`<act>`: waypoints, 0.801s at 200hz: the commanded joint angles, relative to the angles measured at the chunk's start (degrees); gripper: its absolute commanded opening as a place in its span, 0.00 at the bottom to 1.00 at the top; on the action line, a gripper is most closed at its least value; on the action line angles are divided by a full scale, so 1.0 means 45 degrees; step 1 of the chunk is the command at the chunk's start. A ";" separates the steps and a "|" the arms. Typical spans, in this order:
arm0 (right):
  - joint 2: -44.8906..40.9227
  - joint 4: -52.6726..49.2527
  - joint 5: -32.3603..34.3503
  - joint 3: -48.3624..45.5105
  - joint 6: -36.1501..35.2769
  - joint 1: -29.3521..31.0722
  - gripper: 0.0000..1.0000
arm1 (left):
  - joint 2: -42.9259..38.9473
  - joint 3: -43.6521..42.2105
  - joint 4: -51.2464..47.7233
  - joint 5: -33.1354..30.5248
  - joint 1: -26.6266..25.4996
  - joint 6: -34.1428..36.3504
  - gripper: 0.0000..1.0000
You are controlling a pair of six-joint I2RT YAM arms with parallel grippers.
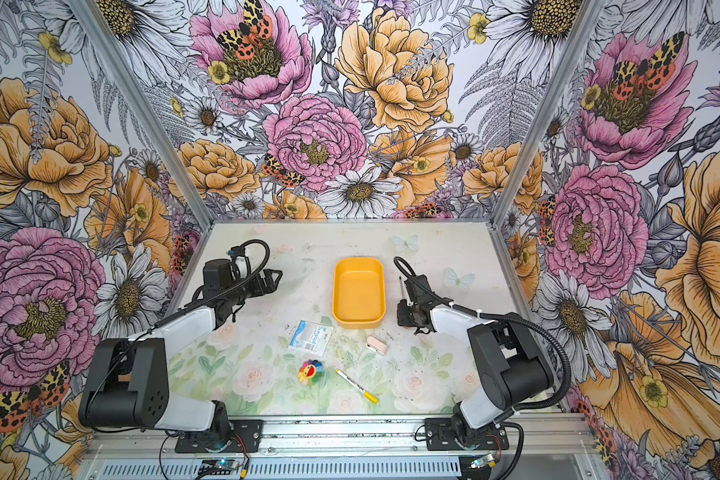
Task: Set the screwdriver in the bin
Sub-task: 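Close the right gripper on the screwdriver handle and lift it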
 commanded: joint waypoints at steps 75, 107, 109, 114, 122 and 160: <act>-0.0680 -0.3095 -0.1207 0.2914 0.0392 -0.0388 0.00 | -0.0370 0.0270 -0.0354 0.0226 0.0046 -0.0013 0.99; -0.1388 -0.4538 -0.1783 0.5604 0.1783 -0.1048 0.00 | -0.0482 0.0254 -0.0371 0.0243 0.0045 -0.0023 0.99; -0.1415 -0.4536 -0.1784 0.5760 0.1946 -0.1077 0.00 | -0.0485 0.0258 -0.0378 0.0238 0.0055 -0.0023 0.99; -0.1473 -0.4514 -0.1775 0.6103 0.2369 -0.1063 0.00 | -0.0504 0.0250 -0.0368 0.0236 0.0046 -0.0031 0.99; -0.1488 -0.4498 -0.1637 0.6676 0.3021 -0.0914 0.00 | -0.0525 0.0239 -0.0366 0.0243 0.0047 -0.0037 0.99; -0.0421 -0.4536 -0.1625 0.9119 0.4609 0.0540 0.00 | -0.0581 0.0307 -0.0427 0.0308 0.0046 -0.0060 0.99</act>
